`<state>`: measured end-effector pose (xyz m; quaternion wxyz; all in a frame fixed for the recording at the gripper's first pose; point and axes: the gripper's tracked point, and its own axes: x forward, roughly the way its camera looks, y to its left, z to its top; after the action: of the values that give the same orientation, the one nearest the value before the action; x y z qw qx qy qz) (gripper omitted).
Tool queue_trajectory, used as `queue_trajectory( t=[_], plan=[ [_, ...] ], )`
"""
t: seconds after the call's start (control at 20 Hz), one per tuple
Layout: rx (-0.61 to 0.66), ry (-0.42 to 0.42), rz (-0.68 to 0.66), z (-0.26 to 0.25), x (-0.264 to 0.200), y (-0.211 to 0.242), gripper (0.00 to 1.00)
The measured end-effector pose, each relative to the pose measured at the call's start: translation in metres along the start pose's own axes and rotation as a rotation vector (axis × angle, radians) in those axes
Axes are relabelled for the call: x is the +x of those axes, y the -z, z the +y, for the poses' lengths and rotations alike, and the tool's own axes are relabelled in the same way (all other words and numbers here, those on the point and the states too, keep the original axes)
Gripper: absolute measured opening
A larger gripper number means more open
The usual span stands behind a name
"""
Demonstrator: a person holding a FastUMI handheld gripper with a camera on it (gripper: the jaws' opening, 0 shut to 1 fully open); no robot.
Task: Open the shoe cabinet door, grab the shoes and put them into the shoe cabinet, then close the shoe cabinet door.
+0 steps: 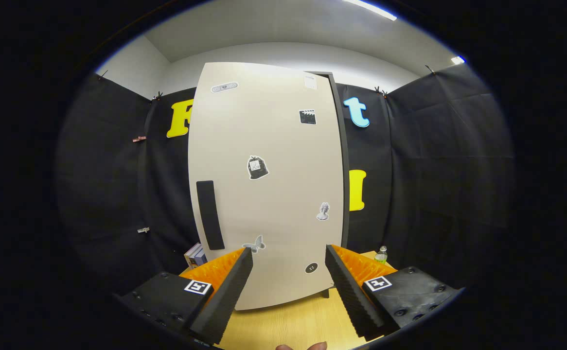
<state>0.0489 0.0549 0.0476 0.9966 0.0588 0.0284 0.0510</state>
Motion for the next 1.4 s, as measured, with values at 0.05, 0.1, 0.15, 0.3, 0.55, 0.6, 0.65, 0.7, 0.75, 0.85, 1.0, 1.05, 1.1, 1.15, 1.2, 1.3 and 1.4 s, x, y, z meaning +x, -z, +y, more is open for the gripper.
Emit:
queue_trajectory(
  t=[0.05,0.1,0.15,0.3,0.55,0.6,0.65,0.7,0.75,0.85,1.0,1.05,1.1,1.15,1.2,1.3,1.4],
  plan=[
    [-0.009,0.004,-0.006,-0.002,-0.001,-0.001,0.98],
    [-0.021,0.008,-0.013,-0.003,-0.002,-0.003,0.98],
    [-0.037,0.014,-0.019,-0.006,-0.002,-0.003,0.98],
    [-0.050,0.019,-0.025,-0.008,-0.006,-0.004,0.98],
    [-0.048,0.022,-0.036,-0.010,-0.008,-0.007,0.98],
    [-0.045,0.020,-0.035,-0.010,-0.009,-0.006,0.97],
    [-0.044,0.020,-0.035,-0.011,-0.009,-0.006,0.97],
    [-0.043,0.021,-0.034,-0.011,-0.009,-0.006,0.98],
    [-0.042,0.020,-0.032,-0.011,-0.010,-0.006,0.98],
    [-0.038,0.019,-0.031,-0.011,-0.010,-0.004,0.98],
    [-0.033,0.017,-0.026,-0.012,-0.012,-0.003,0.98],
    [-0.032,0.017,-0.026,-0.013,-0.012,-0.004,0.98],
    [-0.031,0.017,-0.024,-0.012,-0.012,-0.003,0.98],
    [-0.029,0.016,-0.024,-0.012,-0.013,-0.003,0.98],
    [-0.029,0.015,-0.023,-0.012,-0.013,-0.003,0.98],
    [-0.028,0.012,-0.020,-0.012,-0.014,-0.002,0.98],
    [-0.031,0.011,-0.021,-0.012,-0.014,-0.002,0.98]
  ],
)
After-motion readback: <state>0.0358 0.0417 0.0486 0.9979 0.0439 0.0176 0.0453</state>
